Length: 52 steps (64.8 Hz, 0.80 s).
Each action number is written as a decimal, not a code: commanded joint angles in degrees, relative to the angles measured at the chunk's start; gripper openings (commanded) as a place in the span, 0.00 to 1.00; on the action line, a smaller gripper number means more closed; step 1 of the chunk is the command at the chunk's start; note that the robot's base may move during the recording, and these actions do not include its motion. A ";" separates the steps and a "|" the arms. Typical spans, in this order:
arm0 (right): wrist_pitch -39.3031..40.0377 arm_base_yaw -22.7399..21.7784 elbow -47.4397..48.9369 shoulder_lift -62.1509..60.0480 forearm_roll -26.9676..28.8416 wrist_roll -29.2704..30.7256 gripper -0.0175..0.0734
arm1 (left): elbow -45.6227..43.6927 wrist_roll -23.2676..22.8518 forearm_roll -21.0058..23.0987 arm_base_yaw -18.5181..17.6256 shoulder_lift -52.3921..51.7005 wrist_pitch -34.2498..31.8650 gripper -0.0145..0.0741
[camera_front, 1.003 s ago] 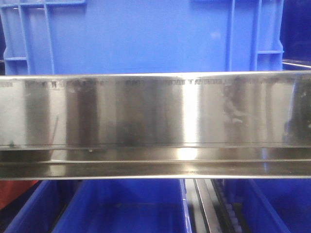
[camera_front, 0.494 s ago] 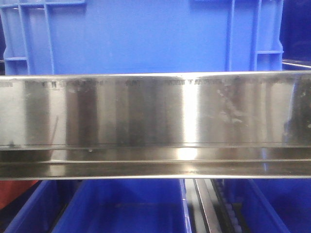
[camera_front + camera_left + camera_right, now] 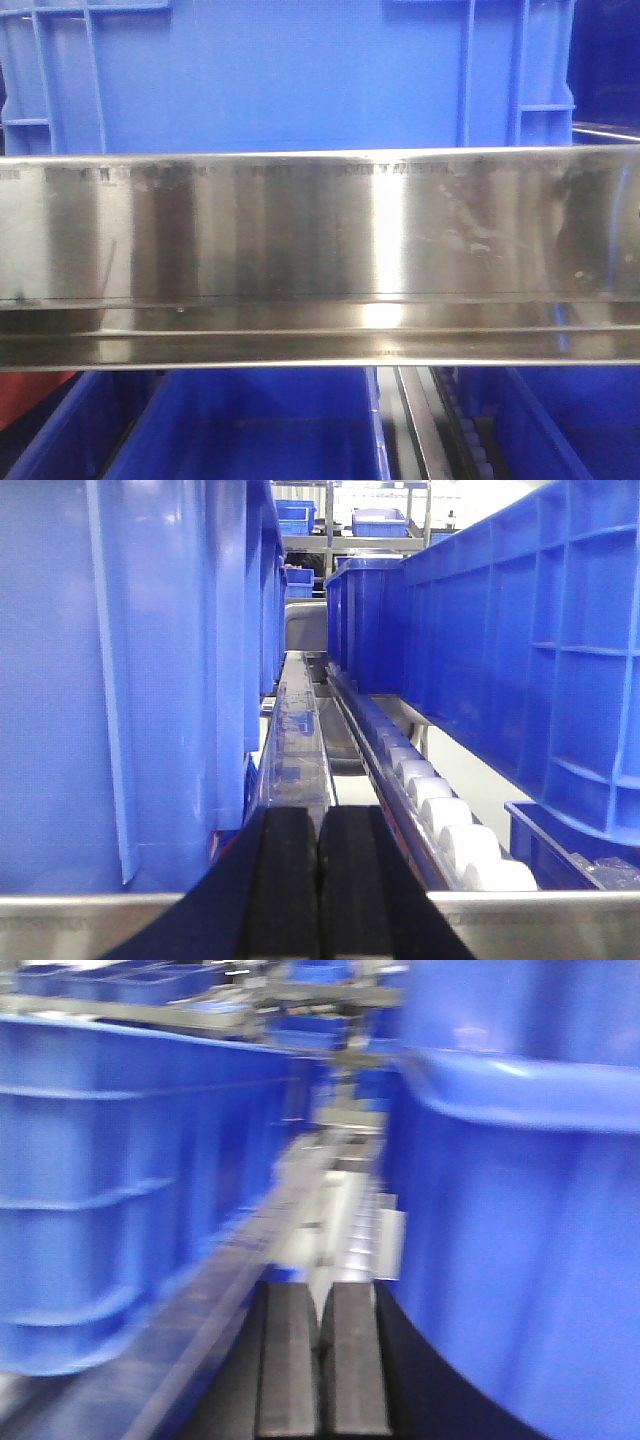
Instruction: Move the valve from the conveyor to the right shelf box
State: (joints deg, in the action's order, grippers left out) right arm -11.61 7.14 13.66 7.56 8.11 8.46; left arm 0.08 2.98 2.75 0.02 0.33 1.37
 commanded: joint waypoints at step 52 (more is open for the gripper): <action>8.76 -8.02 -13.66 -7.56 0.24 -1.54 0.02 | -0.08 0.02 0.32 0.29 -0.33 -1.03 0.04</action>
State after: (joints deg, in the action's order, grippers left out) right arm -4.69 -0.50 0.16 0.22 8.33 7.11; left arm 0.08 2.98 2.75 0.02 0.33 1.37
